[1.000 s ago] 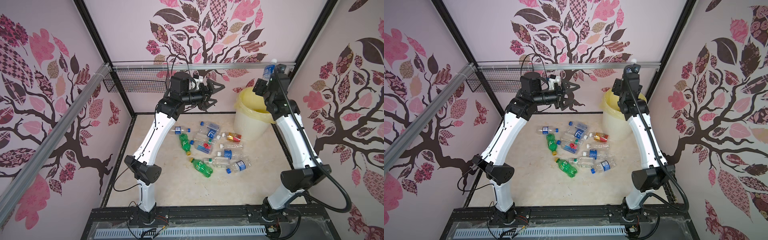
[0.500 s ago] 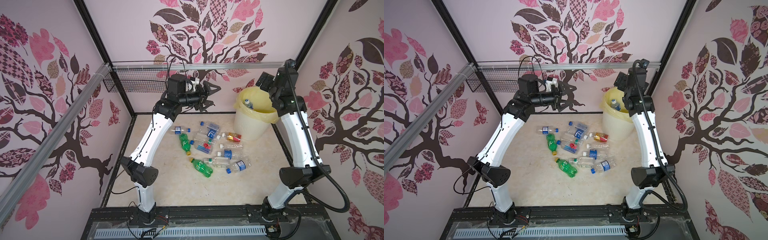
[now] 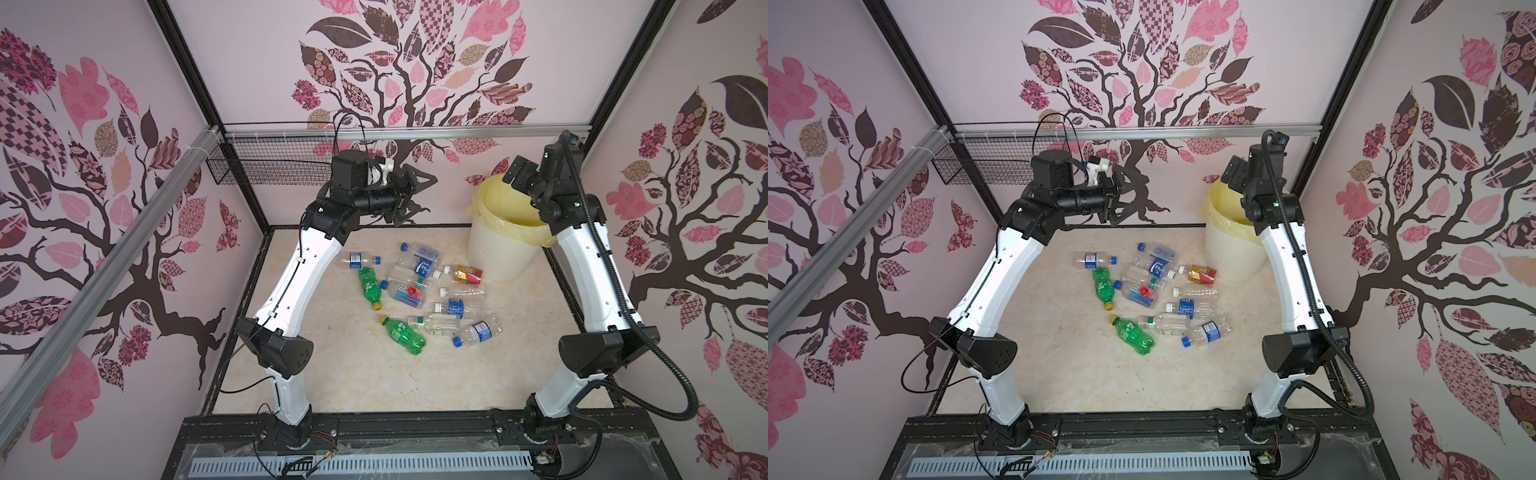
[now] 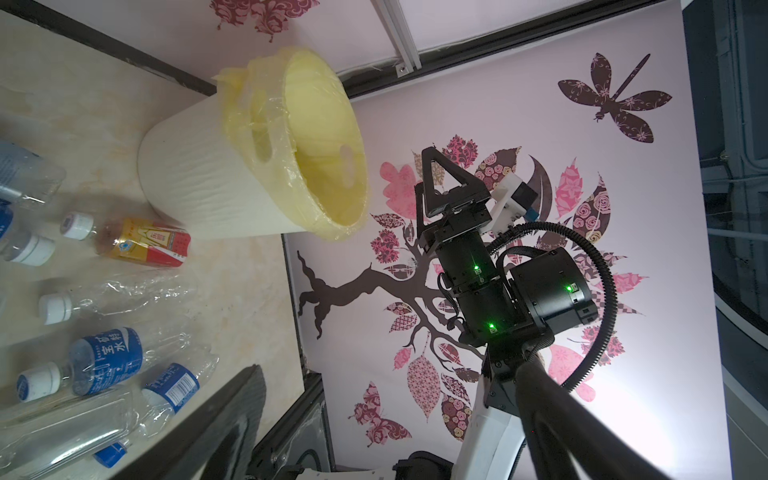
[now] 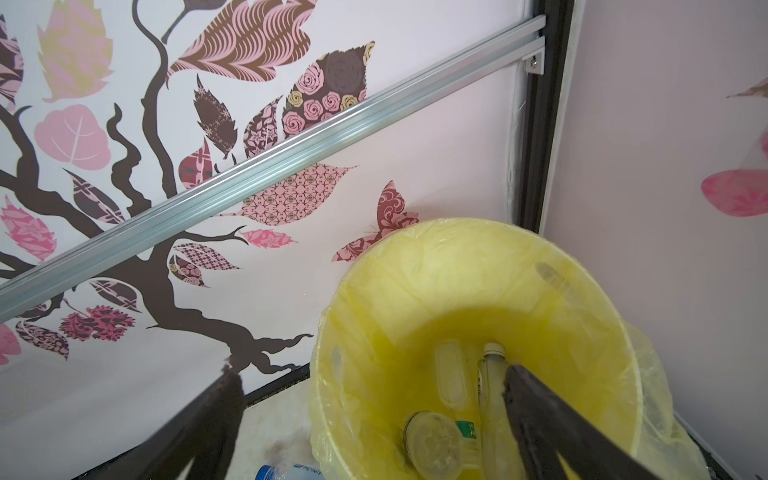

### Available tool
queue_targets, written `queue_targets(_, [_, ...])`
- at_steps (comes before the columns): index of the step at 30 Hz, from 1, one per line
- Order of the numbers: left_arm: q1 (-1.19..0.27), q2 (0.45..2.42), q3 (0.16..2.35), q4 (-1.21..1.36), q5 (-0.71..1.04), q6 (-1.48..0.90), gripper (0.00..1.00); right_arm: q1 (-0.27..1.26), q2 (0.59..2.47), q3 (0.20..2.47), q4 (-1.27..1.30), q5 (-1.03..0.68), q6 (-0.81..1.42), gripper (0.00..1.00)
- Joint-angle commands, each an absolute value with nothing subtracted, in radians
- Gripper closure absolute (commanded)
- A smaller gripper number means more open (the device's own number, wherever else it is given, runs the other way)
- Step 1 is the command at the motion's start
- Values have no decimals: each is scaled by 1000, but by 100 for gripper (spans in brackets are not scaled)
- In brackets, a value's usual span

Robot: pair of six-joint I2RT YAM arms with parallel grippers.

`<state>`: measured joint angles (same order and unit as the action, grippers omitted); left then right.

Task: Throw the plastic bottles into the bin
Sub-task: 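Swing the right gripper back over the pile while the left lowers toward bottles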

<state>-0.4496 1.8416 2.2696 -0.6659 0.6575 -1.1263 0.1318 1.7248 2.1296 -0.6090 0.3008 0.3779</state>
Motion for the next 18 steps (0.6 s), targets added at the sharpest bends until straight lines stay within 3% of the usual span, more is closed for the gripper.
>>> queue_targets(1, [-441, 1794, 2247, -735, 605, -1064, 3, 193, 1694, 2121, -664, 289, 400, 0])
queue_targets(8, [-428, 1738, 2175, -870, 497, -988, 3, 314, 1645, 2011, -673, 274, 405, 0])
queue_targets(18, [-369, 1577, 1886, -975, 269, -968, 3, 459, 1516, 1743, -645, 214, 446, 0])
